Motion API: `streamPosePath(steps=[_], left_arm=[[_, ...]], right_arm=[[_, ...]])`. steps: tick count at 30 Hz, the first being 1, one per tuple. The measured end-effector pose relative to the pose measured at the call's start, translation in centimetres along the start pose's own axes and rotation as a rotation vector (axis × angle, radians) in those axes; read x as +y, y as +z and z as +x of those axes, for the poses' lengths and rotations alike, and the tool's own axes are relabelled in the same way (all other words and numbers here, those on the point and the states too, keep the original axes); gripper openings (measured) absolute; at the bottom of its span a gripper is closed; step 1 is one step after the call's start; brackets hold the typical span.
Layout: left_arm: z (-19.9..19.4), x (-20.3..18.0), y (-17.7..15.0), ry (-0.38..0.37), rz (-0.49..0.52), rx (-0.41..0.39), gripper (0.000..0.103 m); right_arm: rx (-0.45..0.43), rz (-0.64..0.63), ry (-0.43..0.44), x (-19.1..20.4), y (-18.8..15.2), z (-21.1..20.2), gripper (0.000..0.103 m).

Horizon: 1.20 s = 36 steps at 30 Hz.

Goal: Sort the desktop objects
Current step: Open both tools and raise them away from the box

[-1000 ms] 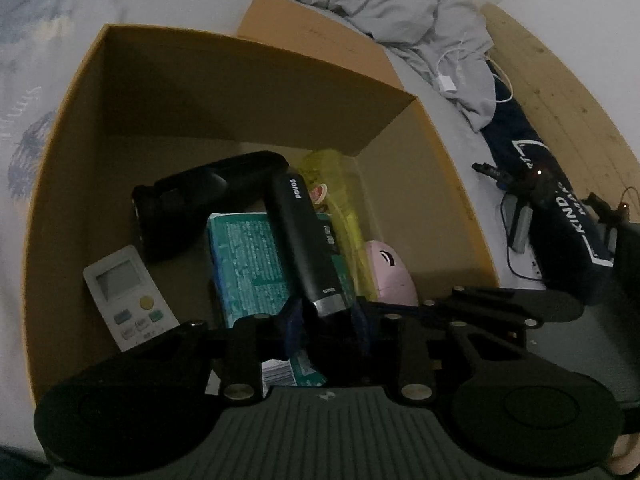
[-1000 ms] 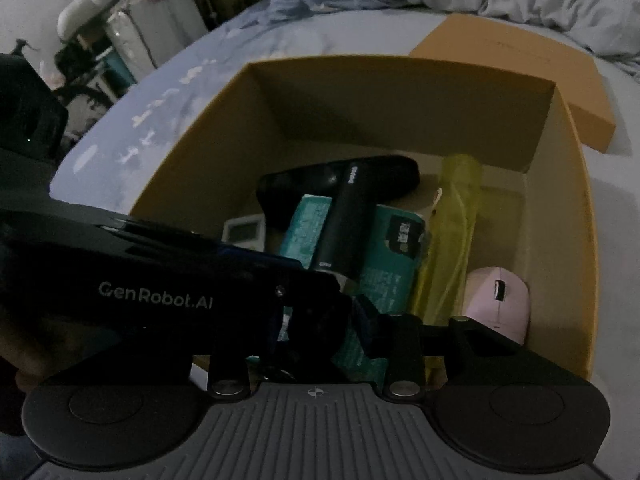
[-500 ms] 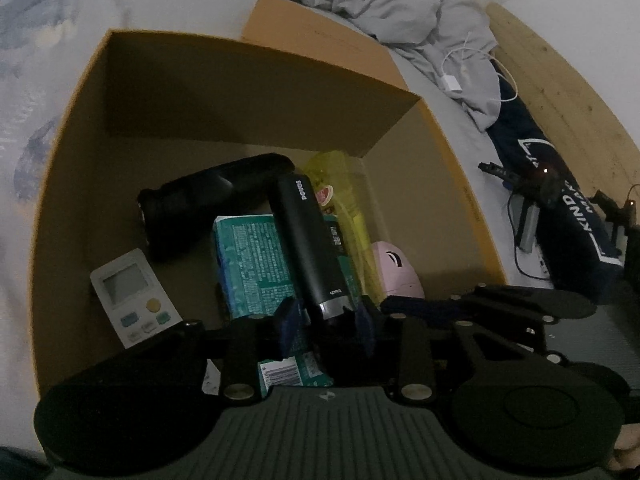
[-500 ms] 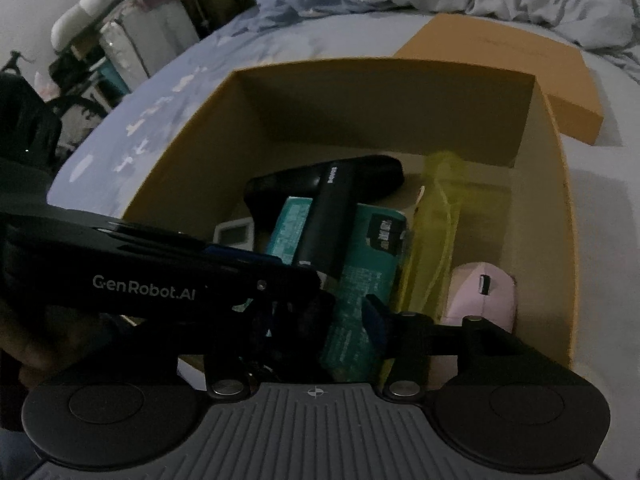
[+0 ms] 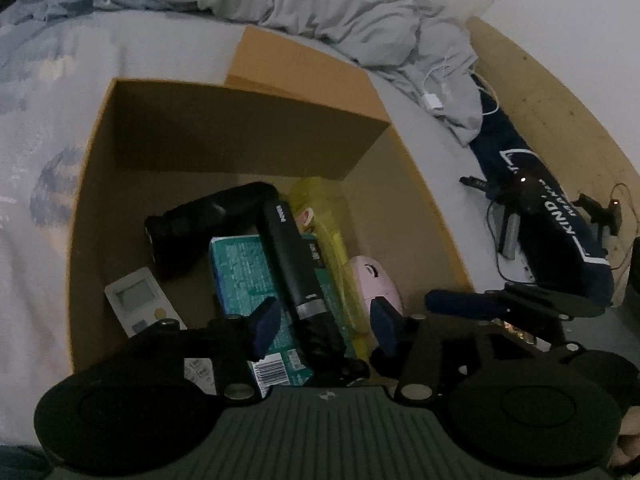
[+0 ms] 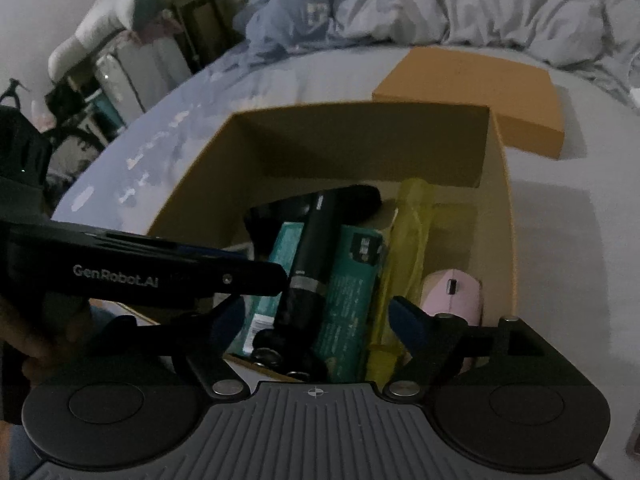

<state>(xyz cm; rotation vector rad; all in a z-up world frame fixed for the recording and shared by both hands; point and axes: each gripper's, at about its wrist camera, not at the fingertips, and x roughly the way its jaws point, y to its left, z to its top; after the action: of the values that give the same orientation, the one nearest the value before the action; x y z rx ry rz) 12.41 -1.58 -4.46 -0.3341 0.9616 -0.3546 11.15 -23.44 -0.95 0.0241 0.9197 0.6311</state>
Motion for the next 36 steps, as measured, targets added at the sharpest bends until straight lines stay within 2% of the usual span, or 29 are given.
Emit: streamPosePath(steps=[4, 11, 15, 18, 25, 36], left_arm=[[-1.2, -0.2, 0.0, -0.019, 0.015, -0.018, 0.067], [-3.5, -0.7, -0.3, -0.003, 0.062, -0.047, 0.068], [-5.3, -0.9, -0.5, -0.013, 0.063, -0.084, 0.077], [-6.4, -0.9, -0.6, -0.037, 0.057, -0.105, 0.083], [-8.8, -1.1, -0.3, -0.051, 0.066, -0.133, 0.083], [-13.5, -3.9, 2.4, -0.068, 0.135, -0.273, 0.088]], right_arm=[[-0.037, -0.011, -0.009, 0.2, 0.1, -1.9, 0.089], [-0.139, 0.006, -0.040, 0.2, 0.8, -6.2, 0.097], [-0.199, 0.011, -0.047, 0.2, 1.2, -8.9, 0.103], [-0.235, 0.008, -0.055, 0.1, 1.1, -10.8, 0.103], [-0.302, -0.026, -0.105, 0.2, 1.0, -15.4, 0.103], [-0.494, 0.057, -0.159, -1.9, 1.4, -22.5, 0.103]])
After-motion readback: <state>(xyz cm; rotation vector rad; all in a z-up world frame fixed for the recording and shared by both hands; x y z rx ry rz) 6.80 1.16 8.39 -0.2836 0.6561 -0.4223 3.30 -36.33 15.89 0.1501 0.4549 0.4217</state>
